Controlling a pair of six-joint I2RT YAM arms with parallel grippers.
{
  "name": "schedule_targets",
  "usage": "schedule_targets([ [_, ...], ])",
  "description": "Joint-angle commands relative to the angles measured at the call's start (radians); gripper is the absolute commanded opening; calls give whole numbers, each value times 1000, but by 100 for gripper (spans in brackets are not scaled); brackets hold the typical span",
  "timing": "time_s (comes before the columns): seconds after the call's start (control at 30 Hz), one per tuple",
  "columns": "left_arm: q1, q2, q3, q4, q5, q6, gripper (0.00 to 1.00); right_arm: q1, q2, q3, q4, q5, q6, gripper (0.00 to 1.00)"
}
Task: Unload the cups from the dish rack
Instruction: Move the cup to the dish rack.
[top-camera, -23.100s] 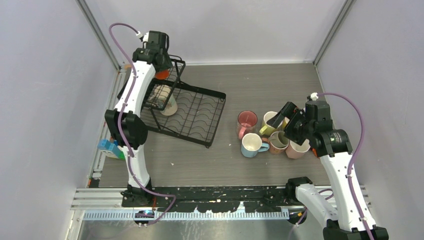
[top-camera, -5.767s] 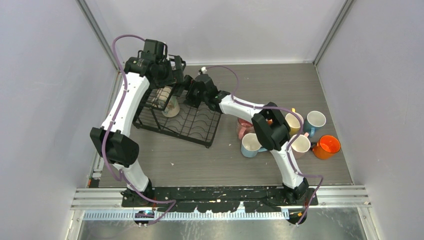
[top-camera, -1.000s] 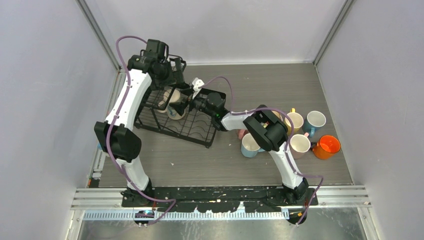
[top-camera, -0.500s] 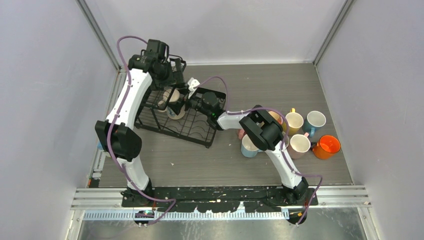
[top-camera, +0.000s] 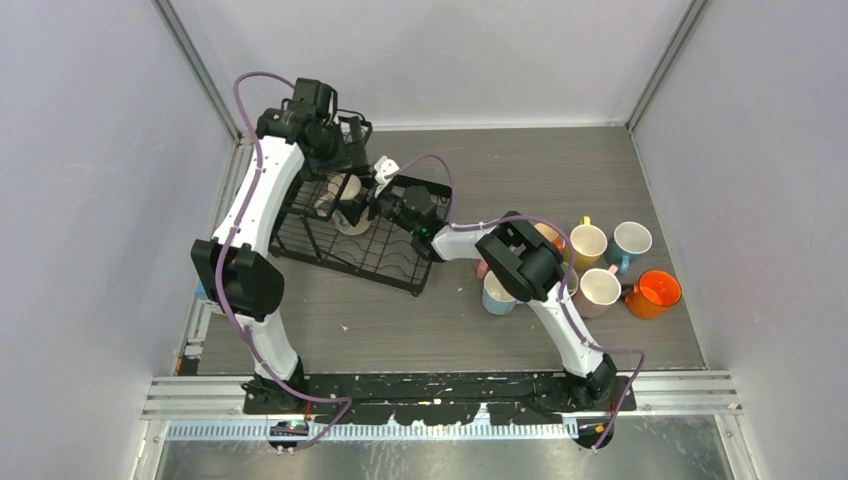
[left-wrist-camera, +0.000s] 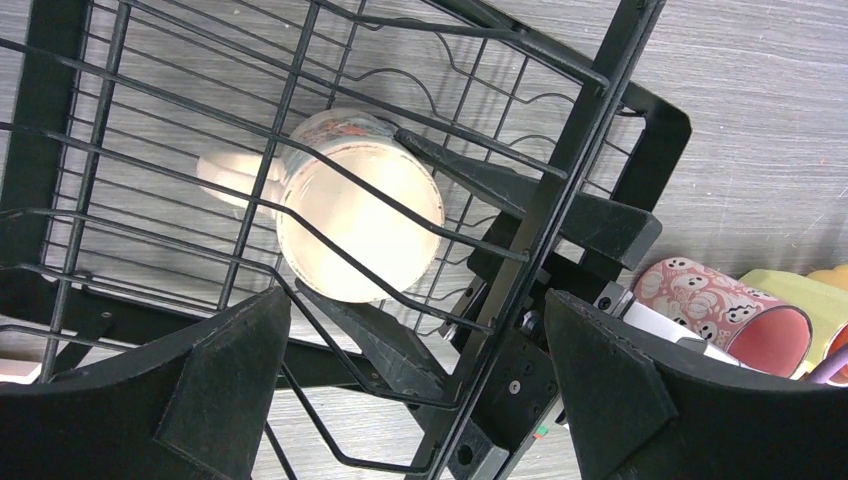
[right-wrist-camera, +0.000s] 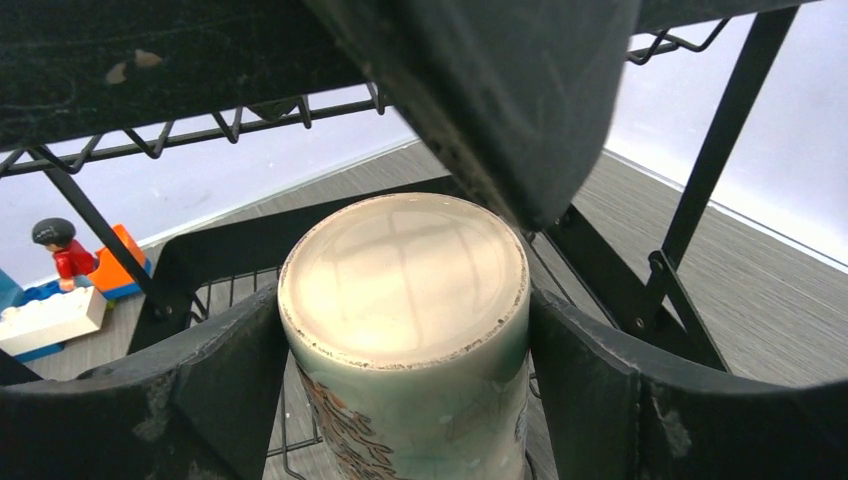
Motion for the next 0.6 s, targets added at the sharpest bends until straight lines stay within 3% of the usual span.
schedule_targets([
  [0.0, -5, 9, 48, 31, 22, 1, 100, 18, -39, -13, 67, 55, -50, 69],
  [0.3, -5, 21, 92, 32, 35, -11, 100, 20, -156, -127, 74, 82, -68, 39],
  [0.57, -5, 25, 114, 36, 45, -19, 100, 20, -238, -226, 91, 116, -67, 28],
])
